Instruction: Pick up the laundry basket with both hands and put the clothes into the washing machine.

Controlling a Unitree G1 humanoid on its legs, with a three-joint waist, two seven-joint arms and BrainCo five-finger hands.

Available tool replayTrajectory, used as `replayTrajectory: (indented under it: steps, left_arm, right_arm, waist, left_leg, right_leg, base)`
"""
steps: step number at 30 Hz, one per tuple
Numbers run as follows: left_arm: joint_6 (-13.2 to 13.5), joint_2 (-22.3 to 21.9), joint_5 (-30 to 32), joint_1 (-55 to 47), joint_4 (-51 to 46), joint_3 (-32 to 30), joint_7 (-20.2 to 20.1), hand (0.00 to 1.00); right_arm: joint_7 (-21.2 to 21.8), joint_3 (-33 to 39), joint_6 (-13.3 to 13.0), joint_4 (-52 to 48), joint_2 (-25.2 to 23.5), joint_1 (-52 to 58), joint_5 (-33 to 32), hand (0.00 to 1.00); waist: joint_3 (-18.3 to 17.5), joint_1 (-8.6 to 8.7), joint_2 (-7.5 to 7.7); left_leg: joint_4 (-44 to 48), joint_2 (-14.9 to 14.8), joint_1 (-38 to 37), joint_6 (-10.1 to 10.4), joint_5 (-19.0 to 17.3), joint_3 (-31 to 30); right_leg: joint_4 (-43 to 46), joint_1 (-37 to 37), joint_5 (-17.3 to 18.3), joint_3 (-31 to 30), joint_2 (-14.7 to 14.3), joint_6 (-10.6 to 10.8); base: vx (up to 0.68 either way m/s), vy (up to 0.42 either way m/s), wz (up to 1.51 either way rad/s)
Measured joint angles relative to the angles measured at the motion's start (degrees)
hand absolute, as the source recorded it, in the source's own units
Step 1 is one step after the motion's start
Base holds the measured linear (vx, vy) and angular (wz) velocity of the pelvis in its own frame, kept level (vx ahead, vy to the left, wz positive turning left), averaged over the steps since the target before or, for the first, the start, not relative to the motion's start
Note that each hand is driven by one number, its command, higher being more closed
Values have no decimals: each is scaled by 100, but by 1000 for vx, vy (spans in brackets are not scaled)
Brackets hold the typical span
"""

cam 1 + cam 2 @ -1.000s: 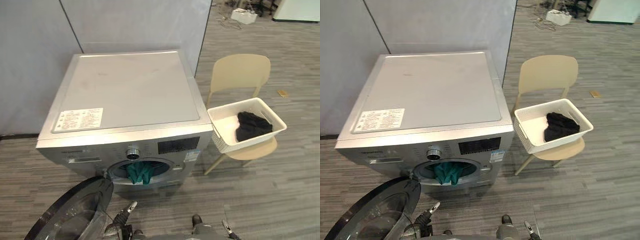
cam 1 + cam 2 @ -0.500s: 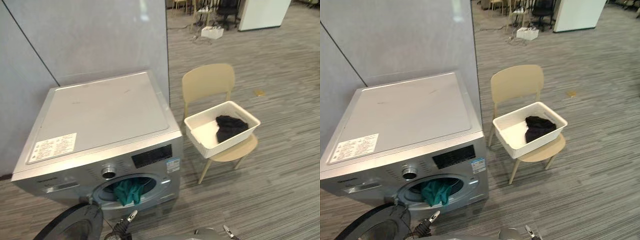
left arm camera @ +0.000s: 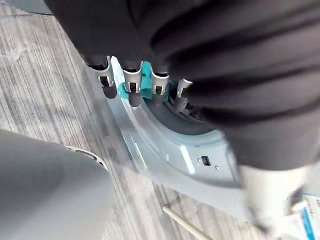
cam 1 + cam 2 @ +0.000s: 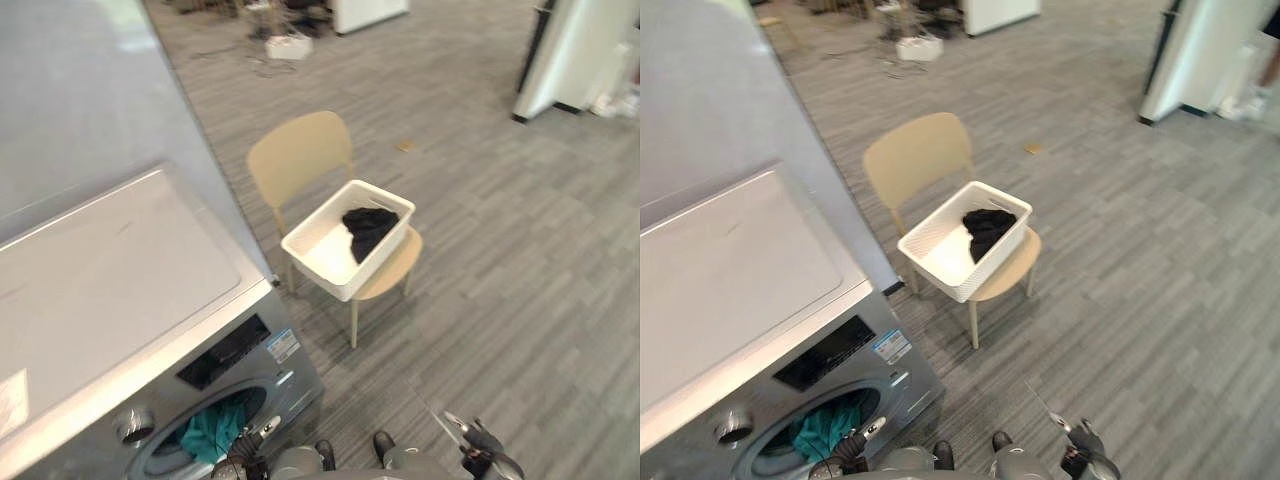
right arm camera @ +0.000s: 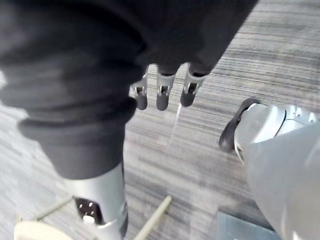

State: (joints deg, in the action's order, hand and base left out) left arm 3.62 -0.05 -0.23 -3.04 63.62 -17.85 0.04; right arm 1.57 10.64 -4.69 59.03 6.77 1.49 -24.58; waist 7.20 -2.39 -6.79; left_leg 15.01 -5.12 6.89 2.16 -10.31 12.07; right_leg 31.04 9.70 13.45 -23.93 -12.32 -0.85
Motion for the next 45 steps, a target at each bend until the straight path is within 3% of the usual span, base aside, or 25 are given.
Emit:
replayTrajectory:
  steps: [1,4,6,7,9,11,12,13,15,16,17,18,19,21,25,29,30,32,33,35,36,39,42,44,45]
  left_arm:
    - [8,99,-5,39,-26,-64,1,0]
    - [-57,43,99,27,54,-47,8,0]
    - [-58,62,104,41,68,109,8,0]
    - [-162,122,34,78,102,214,58,0]
    - [-340,230,-165,88,139,496,33,0]
    - [-443,302,-266,144,184,749,26,0]
    - [-446,317,-377,158,182,840,43,0]
    - [-468,323,-485,153,184,834,156,0]
    - [-481,381,-717,92,192,821,286,0]
    - [-459,526,-736,32,192,844,308,0]
    - [-416,644,-667,-28,207,905,313,0]
    - [-408,649,-618,-73,212,938,311,0]
    - [-413,584,-568,-97,358,887,417,0]
    - [-315,527,-439,-143,502,820,302,0]
    - [-78,465,-349,-205,423,320,94,0]
    - [-50,485,-368,-235,389,-307,-12,0]
    - [-49,494,-368,-239,388,-307,-8,0]
    - [-62,461,-355,-324,399,-160,-11,0]
    - [-68,459,-356,-386,410,-57,-11,0]
    - [-109,461,-348,-551,519,80,-21,0]
    - [-126,533,-329,-695,560,129,-15,0]
    - [-128,482,-301,-790,555,-1,-9,0]
    - [-131,436,-305,-737,491,33,-12,0]
    - [-135,463,-307,-692,229,73,-6,0]
    - [-135,504,-308,-678,162,115,-6,0]
  right_arm:
    - [-1,-45,3,55,-90,25,60,0]
    - [3,-52,15,158,-6,126,193,0]
    - [36,-8,21,265,-79,280,290,0]
    - [102,88,31,284,-175,367,321,0]
    - [150,429,47,258,-213,396,286,0]
    - [187,603,81,448,-80,419,356,0]
    - [189,853,116,668,-65,398,389,0]
    - [191,1175,116,765,-78,416,388,0]
    - [191,1451,144,771,-116,559,391,0]
    - [203,1725,173,798,-225,662,390,0]
    - [218,1913,203,896,-291,709,389,0]
    - [219,2007,235,961,-300,715,388,0]
    - [222,2175,291,1003,-303,751,381,0]
    - [223,2343,351,1015,-250,768,380,0]
    - [239,2169,386,1183,-234,780,448,0]
    - [236,1832,287,1200,-122,813,440,0]
    - [227,1681,255,1200,-62,832,437,0]
    - [210,1412,225,1193,110,779,437,0]
    - [212,1351,221,1180,122,768,439,0]
    - [220,1122,188,1099,60,710,446,0]
    - [236,900,185,1050,-212,636,451,0]
    - [223,766,115,942,-215,681,445,0]
    - [265,582,97,517,-219,923,439,0]
    - [345,497,52,167,-287,1057,434,0]
    - [339,494,54,162,-331,1083,435,0]
  waist:
    - [-15,-22,386]
    - [-127,-28,296]
    - [-171,14,381]
    - [-191,82,468]
    - [-131,306,593]
    - [-137,304,557]
    - [-121,282,571]
    - [-101,286,589]
    - [-114,291,627]
    - [-128,285,744]
    - [-108,284,843]
    - [-123,282,817]
    - [-227,290,612]
    - [-231,298,439]
    - [-310,309,682]
    - [-292,217,824]
    - [-282,140,811]
    - [-228,116,704]
    - [-222,84,671]
    - [-280,-29,474]
    - [-331,-47,646]
    - [-410,-35,746]
    - [-446,20,727]
    - [-397,171,758]
    - [-403,187,822]
  left_leg:
    - [-17,350,-131,-105,-61,144]
    - [-261,634,-446,-390,-9,189]
    - [-574,780,-815,-459,-91,190]
    - [-635,838,-980,-511,-208,103]
    - [-589,875,-1156,-554,-146,-75]
    - [-692,874,-1332,-497,-94,-211]
    - [-851,874,-1452,-448,-24,-376]
    - [-982,856,-1586,-367,33,-463]
    - [-1058,805,-1725,-247,50,-621]
    - [-1104,822,-1795,-121,4,-767]
    - [-1115,811,-1850,-11,-62,-854]
    - [-1113,717,-1846,40,-71,-891]
    - [-1059,428,-1764,213,-132,-874]
    - [-1001,93,-1771,477,7,-732]
    - [299,-283,-1343,616,218,-681]
    - [2172,-926,-408,-341,971,-119]
    - [2361,-856,-232,-252,716,-227]
    - [2157,-285,-41,100,181,-304]
    - [1936,-99,-59,144,102,-226]
    - [922,-15,-331,22,-279,65]
    - [92,259,-535,-139,-380,-133]
    - [-578,749,-883,-222,-283,-378]
    - [-894,1035,-1130,-298,-248,-517]
    - [-676,1040,-1289,-518,-119,-695]
    - [-601,1026,-1351,-587,-120,-769]
  right_leg:
    - [-836,-699,211,-204,453,-306]
    - [-1071,-1016,379,-311,766,-67]
    - [179,-681,614,-12,704,824]
    - [1474,-88,437,353,674,1591]
    - [2953,661,147,1131,917,1593]
    - [3397,1148,137,1811,1698,1234]
    - [3210,1368,153,2094,2282,498]
    - [2686,1444,168,2015,2618,360]
    - [1139,1228,-141,1547,2829,468]
    - [6,1015,-988,1222,2908,412]
    - [-305,847,-1078,901,2870,928]
    - [-466,730,-929,846,2779,1139]
    - [-968,524,-725,1032,2618,1473]
    - [-1083,426,-742,1151,2317,1330]
    - [-1022,207,-508,1388,2030,978]
    - [-1615,-393,-643,1807,1855,597]
    - [-1640,-436,-698,1857,1807,511]
    - [-1739,-452,-752,2081,1788,428]
    - [-1790,-453,-772,2113,1759,398]
    - [-2064,-556,-829,2231,1583,410]
    - [-2366,-654,-992,2198,1588,473]
    - [-2091,-674,-950,2243,1989,558]
    - [-472,-114,-514,2358,2375,757]
    - [2295,998,-980,2021,2301,609]
    - [2700,1108,-1034,1945,2253,577]
  base:
    - [203,30,-42]
    - [221,47,-32]
    - [168,29,7]
    - [212,2,51]
    - [251,-20,81]
    - [233,-39,88]
    - [276,-75,78]
    - [271,-100,68]
    - [261,-252,61]
    - [268,-394,59]
    - [212,-403,33]
    - [213,-456,0]
    - [139,-355,-18]
    - [57,-275,-18]
    - [-5,-297,-5]
    - [-16,-203,17]
    - [-3,-152,34]
    - [-48,-52,39]
    - [-67,38,15]
    - [-7,50,19]
    - [65,66,71]
    - [77,108,65]
    - [115,88,53]
    - [177,-41,69]
    - [271,-143,75]
